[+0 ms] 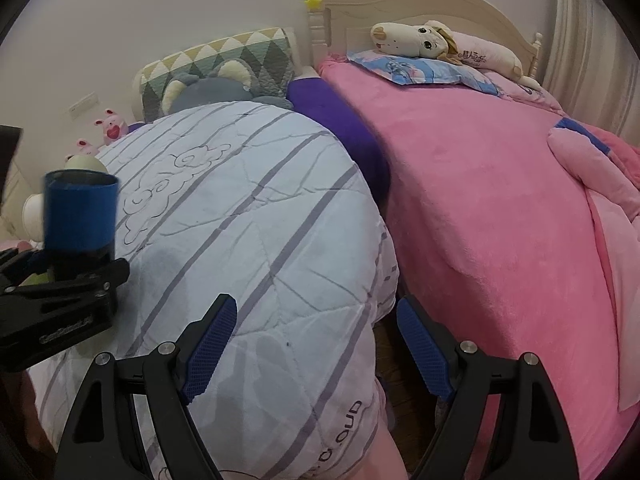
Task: Flip cup upright
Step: 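Close the left gripper around the middle of the blue-and-black cup, then lift the cup with the left gripper and carry it toward the right tool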
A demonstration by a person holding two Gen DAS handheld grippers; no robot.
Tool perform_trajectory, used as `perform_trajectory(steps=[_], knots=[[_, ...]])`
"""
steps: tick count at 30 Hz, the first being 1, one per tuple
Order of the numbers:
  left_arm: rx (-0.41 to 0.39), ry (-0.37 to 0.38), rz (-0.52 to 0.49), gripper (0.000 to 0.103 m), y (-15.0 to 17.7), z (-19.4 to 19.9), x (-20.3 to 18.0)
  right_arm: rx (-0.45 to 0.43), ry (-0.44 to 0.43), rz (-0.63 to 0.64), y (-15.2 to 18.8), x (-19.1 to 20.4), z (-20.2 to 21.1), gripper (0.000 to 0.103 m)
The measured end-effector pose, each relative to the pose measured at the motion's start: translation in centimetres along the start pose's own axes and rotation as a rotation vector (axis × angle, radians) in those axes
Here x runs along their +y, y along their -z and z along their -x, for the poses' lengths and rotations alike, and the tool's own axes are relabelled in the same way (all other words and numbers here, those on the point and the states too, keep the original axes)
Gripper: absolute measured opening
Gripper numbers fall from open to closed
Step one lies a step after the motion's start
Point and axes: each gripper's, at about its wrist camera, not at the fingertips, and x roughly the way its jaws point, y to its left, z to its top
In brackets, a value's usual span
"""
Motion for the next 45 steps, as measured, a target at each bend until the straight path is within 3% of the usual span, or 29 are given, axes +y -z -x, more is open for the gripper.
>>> perform_trajectory(steps=[5,11,12,13,17,27,32,36,38,40,45], knots=[[0.045,0.053,-0.012,0.076,-2.1,-2.1,-0.2,0.001,0.003,-0.007,-0.3,-0.3,-0.2,0.084],[0.086,0.046,-0.013,0.084,-4.0,-4.0,-0.4,0.012,0.006,-0.01,-0.5,-0.7,-0.6,0.084],[0.094,0.061,0.008,0.081,-4.1,-4.2,-0.2,0.015,0.01,-0.015,-0.5,-0.9,-0.8,0.084],[0.1,0.081,0.028,0.067,-4.2,-4.2,0.1,0.018,0.012,-0.022,-0.6,-1.1,-0.9,0.084],[0.11,0.051,0.039,0.067,-3.8,-3.8,0.3,0.017,0.01,-0.04,-0.7,-1.7,-0.8,0.084],[0.121,0.07,0.122,0.067,-0.2,0.9,-0.3,-0.005,-0.014,-0.001,-0.5,-1.3,0.6,0.084],[0.123,0.035,0.242,0.068,2.5,3.0,-0.5,0.0,-0.03,0.038,-0.3,-0.9,0.9,0.084],[0.161,-0.016,0.381,0.068,4.8,2.1,-0.4,0.007,-0.044,0.061,0.2,-0.7,0.9,0.084],[0.178,-0.012,0.396,0.068,5.7,1.5,-0.7,0.016,-0.045,0.07,0.3,-0.7,0.8,0.084],[0.173,0.023,0.414,0.082,6.6,1.3,-0.8,0.018,-0.04,0.08,0.6,-0.7,0.9,0.084],[0.149,-0.015,0.411,0.086,7.0,2.0,-0.8,0.02,-0.034,0.091,0.9,-0.6,1.4,0.084]])
